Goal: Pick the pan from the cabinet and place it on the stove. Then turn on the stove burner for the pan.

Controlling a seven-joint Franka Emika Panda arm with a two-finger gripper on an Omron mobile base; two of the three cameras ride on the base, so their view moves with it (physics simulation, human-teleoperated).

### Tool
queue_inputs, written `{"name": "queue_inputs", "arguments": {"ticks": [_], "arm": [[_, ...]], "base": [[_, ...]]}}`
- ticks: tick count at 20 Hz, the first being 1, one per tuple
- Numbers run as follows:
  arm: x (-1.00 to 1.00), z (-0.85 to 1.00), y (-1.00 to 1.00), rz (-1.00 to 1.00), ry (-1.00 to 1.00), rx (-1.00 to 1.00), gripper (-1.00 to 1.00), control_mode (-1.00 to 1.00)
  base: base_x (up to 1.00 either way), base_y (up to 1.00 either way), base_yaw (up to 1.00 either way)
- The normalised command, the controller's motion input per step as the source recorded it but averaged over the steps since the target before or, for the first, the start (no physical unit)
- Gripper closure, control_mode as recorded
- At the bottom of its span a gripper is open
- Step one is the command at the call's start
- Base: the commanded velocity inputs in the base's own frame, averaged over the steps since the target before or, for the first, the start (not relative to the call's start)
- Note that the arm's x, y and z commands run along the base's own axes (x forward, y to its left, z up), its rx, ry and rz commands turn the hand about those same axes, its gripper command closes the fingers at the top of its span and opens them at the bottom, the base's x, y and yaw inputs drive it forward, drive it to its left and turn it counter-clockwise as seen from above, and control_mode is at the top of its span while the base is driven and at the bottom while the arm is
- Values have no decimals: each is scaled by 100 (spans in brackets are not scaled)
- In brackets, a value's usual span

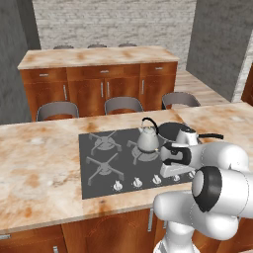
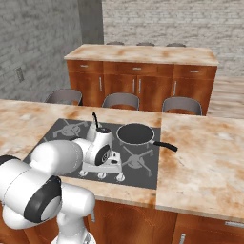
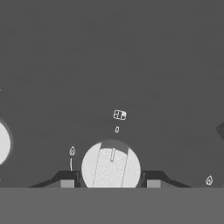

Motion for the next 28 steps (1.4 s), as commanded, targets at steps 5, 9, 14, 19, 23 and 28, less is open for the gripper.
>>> {"name": "queue_inputs", "arguments": {"ticks": [5,9,14,19,23,28], "arm": [[-5,-4,-2,1,0,0,100,-100],[-27,-24,0,17,-7,-1,100,-100],[-27,-38,7,24,-4,-4,100,-100],[-14,-42,16,24,-1,-7,100,-100],[-7,-35,18,26,-1,-12,100,-100],[-21,-37,13,33,-7,-10,100,-100]], "base": [[0,0,0],[0,0,0],[0,0,0],[0,0,0],[0,0,0],[0,0,0]]}}
